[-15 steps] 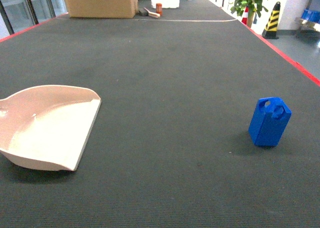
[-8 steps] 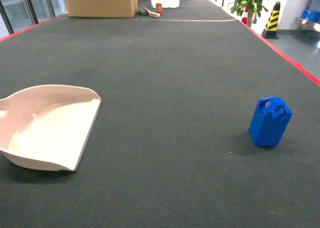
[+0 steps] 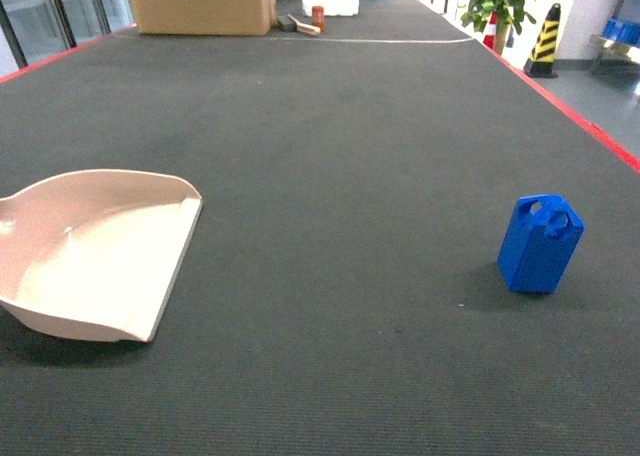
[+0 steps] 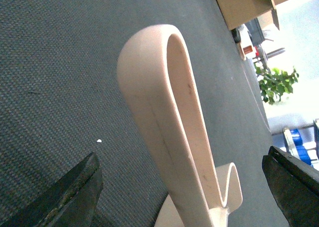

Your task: Place part in tray to right shelf

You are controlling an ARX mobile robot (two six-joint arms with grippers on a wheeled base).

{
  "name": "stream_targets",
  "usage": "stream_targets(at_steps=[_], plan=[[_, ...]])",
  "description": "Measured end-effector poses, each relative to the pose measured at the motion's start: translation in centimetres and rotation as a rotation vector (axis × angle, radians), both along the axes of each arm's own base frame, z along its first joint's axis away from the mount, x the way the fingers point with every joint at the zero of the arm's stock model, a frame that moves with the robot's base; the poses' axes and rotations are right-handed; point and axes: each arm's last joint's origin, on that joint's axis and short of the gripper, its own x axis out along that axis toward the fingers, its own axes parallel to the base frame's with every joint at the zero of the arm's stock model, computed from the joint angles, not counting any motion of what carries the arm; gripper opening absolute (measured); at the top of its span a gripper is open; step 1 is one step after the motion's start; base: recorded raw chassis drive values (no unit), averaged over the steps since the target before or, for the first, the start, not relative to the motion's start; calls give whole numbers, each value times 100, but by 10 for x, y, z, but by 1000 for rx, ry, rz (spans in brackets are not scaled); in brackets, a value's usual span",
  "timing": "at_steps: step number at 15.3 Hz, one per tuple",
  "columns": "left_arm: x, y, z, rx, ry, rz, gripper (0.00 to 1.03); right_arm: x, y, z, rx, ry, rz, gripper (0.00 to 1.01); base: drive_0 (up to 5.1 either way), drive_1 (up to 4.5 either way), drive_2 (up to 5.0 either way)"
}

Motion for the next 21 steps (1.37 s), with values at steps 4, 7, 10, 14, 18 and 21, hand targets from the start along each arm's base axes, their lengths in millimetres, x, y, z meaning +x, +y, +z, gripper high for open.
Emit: stream_targets(at_steps=[4,7,10,14,18,21], plan=[[10,-5,-13,-22,-6,-41,54,0,0,0,0,0,0,98,0,0,0],[8,-3,-10,-55,-73,-84,23,0,0,0,0,1,0,98,0,0,0],[10,3,-11,-86,-107,-83,19,0,0,0,0,0,0,98,0,0,0],[-1,-8,-8,-137,-121,-127,19,0,0,0,0,0,0,98,0,0,0],[-18,-59,15,-213,-117,-312,18,0,0,0,0,1,0,98,0,0,0],[-18,-77,25,-256,-133,-410,18,0,0,0,0,0,0,98,0,0,0]])
